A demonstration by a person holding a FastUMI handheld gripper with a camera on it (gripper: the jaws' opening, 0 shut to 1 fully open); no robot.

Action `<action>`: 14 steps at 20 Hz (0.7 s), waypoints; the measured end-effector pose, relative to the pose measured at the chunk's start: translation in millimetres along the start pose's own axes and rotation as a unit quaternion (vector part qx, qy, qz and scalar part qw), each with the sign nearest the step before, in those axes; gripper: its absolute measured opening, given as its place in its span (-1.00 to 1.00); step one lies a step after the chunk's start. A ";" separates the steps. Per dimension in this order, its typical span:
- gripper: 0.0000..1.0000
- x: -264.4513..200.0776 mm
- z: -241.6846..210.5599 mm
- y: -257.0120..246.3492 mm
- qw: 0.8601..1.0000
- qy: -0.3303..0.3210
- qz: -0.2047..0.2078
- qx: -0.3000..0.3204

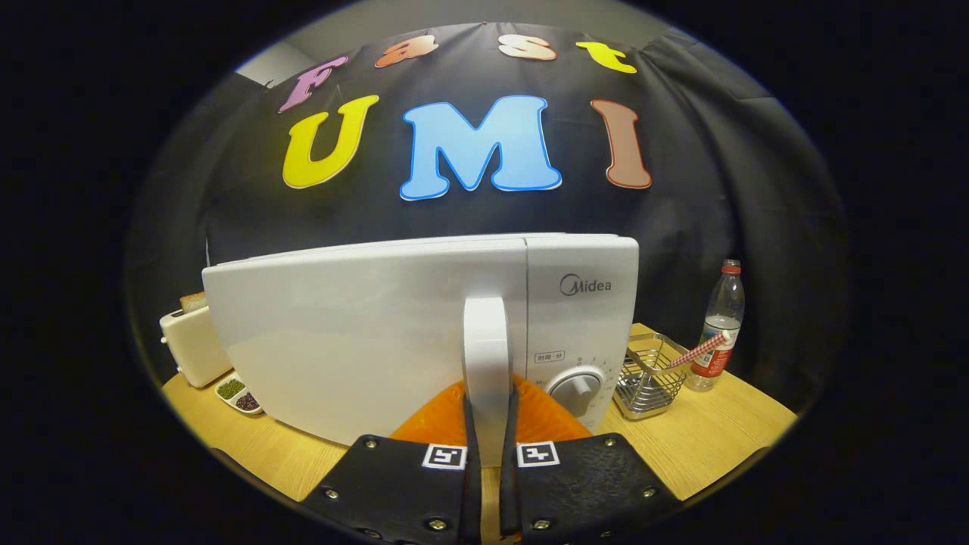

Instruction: Open the microwave, put the food inside, and close the microwave door.

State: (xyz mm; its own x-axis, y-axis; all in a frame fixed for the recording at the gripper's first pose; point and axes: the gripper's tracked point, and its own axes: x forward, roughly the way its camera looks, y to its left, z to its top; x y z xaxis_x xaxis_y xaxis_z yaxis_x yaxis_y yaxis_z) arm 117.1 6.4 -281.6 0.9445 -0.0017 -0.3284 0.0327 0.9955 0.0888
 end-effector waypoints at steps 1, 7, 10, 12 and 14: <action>-0.80 -1.5 -0.3 0.0 1.000 0.003 0.003 0.002; -0.80 -65.8 -13.2 16.3 1.000 0.003 0.027 -0.014; -0.81 -115.3 -25.4 40.8 0.997 0.011 0.071 -0.020; -0.81 -145.2 -31.5 61.0 0.995 0.004 0.098 -0.032; -0.81 -172.7 -37.5 83.9 0.991 -0.003 0.132 -0.028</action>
State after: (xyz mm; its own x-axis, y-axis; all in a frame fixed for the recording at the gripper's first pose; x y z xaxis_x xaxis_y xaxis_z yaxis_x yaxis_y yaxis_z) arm -55.5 93.8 -252.7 0.9199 0.2585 -0.2948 -0.2332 0.9652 0.1185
